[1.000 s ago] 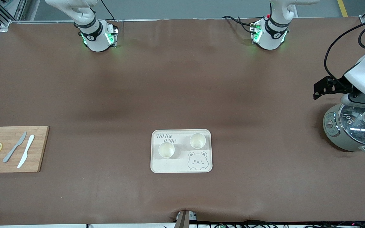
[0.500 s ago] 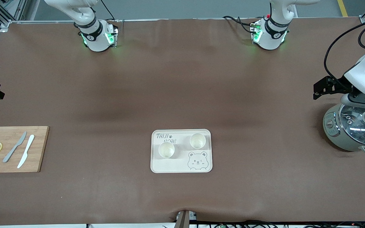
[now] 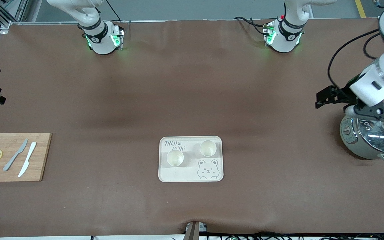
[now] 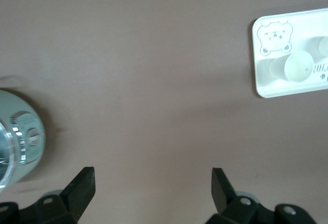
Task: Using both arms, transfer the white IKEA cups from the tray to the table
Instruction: 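Swing the left gripper toward the bear tray while the right gripper starts moving, then reach both grippers over the two white cups on the tray, then lower both grippers around the white cups and close them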
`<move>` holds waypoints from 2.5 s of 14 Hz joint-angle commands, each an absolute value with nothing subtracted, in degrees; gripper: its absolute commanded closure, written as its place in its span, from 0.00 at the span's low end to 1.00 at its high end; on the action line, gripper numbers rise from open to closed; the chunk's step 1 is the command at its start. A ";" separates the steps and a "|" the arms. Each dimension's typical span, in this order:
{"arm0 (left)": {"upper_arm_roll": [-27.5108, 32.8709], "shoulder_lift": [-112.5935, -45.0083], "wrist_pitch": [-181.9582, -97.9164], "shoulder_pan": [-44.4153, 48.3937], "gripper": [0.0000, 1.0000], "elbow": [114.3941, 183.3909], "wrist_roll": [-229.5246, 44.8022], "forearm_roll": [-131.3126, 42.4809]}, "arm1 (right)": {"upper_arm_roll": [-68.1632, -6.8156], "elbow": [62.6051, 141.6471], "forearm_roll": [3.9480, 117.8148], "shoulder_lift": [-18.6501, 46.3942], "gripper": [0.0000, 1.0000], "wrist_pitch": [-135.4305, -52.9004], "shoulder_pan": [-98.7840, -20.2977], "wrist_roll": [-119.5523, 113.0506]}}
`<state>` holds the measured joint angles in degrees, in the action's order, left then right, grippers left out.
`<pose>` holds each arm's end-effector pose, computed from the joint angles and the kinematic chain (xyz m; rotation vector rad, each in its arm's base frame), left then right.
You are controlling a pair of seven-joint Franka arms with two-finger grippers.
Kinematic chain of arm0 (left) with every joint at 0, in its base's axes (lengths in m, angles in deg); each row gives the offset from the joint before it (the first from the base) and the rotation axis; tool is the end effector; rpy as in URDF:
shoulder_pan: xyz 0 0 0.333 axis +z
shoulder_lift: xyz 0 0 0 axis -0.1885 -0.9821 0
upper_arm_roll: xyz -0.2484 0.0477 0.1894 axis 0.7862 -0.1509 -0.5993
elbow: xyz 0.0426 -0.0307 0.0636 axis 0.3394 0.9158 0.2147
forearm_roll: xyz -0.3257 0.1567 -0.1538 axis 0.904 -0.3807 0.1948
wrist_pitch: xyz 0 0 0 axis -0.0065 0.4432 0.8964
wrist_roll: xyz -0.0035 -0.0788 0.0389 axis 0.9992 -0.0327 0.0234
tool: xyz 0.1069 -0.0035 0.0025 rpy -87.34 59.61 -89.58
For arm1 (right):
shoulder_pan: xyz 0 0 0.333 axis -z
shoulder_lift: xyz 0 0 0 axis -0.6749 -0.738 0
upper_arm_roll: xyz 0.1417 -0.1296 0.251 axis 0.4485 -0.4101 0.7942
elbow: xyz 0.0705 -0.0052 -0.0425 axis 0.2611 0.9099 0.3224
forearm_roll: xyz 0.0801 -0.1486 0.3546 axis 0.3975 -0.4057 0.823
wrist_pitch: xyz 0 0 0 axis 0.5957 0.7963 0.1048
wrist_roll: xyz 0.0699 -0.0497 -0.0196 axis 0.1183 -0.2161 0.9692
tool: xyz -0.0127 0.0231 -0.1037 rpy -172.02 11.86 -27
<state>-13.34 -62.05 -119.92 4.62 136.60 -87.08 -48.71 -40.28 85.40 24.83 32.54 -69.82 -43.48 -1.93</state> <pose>0.6027 -0.0959 0.5683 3.0482 -0.1794 0.0092 0.5793 -0.0675 0.6439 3.1341 -0.0211 0.1132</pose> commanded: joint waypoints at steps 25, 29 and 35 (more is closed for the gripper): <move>-12.83 -96.59 -145.55 -17.35 0.00 123.80 -123.53 -48.05 | -40.57 85.11 34.94 11.86 0.00 -94.63 -70.64 -38.59; -12.83 -98.35 -148.97 -17.87 0.00 123.80 -123.53 -48.05 | -40.65 85.02 34.05 5.45 0.00 -103.15 -75.83 -43.79; -12.83 -100.37 -153.19 -18.67 0.00 123.89 -124.58 -48.05 | -40.74 84.93 33.97 -1.94 0.00 -113.70 -78.21 -44.41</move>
